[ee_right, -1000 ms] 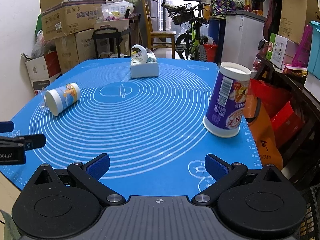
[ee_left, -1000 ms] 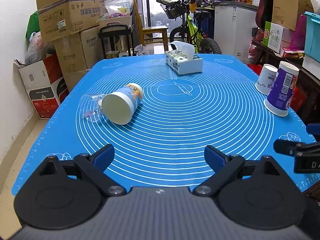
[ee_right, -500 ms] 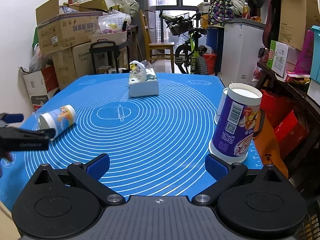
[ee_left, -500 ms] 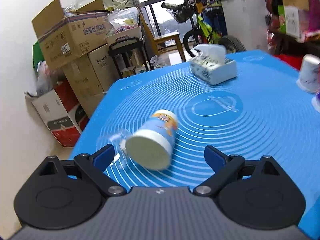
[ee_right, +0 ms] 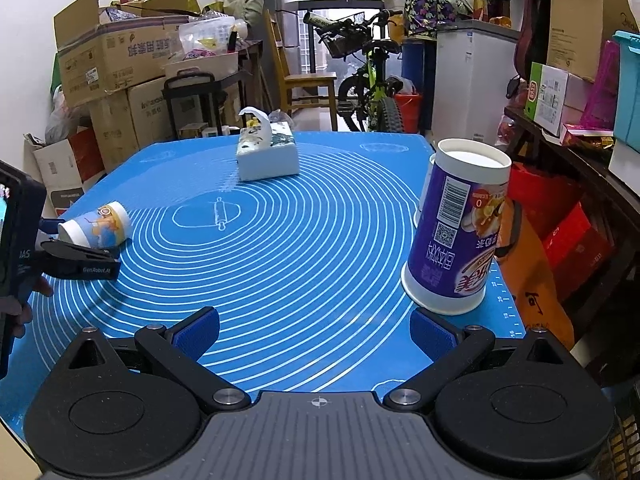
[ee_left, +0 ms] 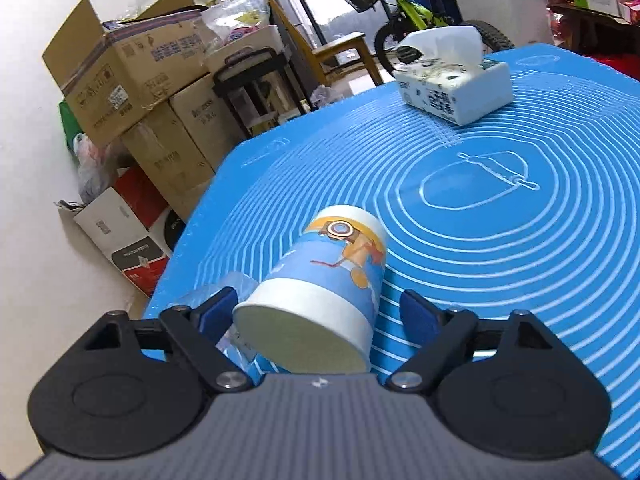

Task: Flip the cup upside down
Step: 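Reach the left tool to the tipped cartoon paper cup and grasp its body, then lift the cartoon cup with the left tool and carry it toward the right tool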

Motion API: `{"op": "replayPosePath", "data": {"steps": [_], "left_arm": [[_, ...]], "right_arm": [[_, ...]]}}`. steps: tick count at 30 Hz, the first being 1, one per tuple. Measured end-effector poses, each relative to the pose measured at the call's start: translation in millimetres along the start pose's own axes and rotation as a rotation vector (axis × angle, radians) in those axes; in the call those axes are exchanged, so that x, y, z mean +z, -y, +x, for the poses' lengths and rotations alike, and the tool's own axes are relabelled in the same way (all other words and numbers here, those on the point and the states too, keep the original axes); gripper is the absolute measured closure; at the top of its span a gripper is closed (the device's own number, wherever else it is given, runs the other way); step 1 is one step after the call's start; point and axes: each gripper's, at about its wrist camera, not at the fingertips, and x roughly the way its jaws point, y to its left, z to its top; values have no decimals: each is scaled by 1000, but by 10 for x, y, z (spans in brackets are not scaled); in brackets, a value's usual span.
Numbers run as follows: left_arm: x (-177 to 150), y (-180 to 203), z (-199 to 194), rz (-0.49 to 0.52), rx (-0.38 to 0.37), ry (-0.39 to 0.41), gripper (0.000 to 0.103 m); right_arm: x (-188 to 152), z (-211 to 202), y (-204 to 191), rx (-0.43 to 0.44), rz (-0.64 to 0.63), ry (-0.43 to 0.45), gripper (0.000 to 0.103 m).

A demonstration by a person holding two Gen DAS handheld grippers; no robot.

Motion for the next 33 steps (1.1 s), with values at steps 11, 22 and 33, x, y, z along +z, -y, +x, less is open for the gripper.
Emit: {"op": "replayPosePath", "data": {"steps": [11,22,33], "left_arm": [[40,-1,-51,-26,17,-9,26],[157,322,-754,-155,-247,-1,26],[189,805,-662,-150,-305,-90,25]], "right_arm": [[-34,-26,24,-3,6,1,2],[-102,-12,158,-21,30,-23,2],[-137,2,230,-30,35,-43,2]]}}
